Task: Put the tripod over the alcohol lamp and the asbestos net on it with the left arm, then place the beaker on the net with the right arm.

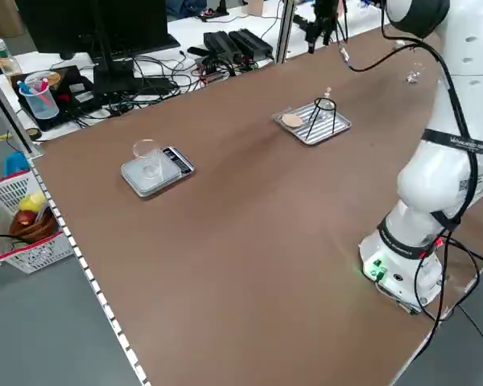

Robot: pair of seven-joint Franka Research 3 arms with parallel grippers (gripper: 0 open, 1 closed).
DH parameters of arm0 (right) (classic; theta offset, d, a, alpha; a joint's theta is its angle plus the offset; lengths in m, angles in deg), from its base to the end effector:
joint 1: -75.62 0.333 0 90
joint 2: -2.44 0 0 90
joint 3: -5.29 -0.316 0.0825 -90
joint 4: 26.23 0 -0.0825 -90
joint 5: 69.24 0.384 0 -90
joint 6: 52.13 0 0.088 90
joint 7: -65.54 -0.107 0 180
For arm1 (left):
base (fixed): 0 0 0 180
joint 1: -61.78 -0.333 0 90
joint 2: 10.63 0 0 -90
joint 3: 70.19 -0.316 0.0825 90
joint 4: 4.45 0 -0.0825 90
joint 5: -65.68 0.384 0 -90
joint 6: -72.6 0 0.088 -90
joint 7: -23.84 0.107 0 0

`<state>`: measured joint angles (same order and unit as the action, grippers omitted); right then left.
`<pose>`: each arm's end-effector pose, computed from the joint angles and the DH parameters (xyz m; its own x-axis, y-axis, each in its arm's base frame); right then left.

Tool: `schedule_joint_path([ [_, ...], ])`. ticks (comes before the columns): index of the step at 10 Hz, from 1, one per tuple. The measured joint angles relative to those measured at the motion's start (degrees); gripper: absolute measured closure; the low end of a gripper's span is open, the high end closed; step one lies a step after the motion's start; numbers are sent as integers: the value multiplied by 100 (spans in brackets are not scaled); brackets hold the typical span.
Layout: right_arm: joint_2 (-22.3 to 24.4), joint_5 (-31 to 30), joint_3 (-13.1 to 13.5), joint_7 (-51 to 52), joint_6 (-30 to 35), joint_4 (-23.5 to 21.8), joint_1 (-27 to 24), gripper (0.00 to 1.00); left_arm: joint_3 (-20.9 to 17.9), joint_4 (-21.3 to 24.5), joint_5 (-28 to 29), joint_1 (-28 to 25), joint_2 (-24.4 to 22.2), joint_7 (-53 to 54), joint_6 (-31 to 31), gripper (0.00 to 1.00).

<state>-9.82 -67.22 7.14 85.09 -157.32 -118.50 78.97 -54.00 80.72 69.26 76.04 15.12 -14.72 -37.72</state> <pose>0.6290 0.0209 0.5019 0.9361 0.3512 0.0200 0.3516 -0.9359 -0.0218 0.6073 -0.3179 0.4235 0.9888 0.1456 -0.0335 0.1473 -0.9877 0.0534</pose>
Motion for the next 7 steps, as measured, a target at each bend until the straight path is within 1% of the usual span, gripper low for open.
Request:
schedule_joint_path([
  [2, 5, 592, 30, 1357, 132, 21, -376, 0, -2, 323, 12, 238, 257, -411, -773, 1],
  [4, 3, 909, 43, 2407, 198, 23, -812, 0, -5, 457, 100, 358, 460, -440, -1012, 3],
  [5, -6, 1163, 46, 2774, 210, 17, -965, 0, -3, 503, 225, 401, 542, -478, -1078, 8],
  [7, -159, 1985, 49, 3646, 249, -13, -1237, 0, -2, 718, 391, 488, 667, -670, -1447, 11],
])
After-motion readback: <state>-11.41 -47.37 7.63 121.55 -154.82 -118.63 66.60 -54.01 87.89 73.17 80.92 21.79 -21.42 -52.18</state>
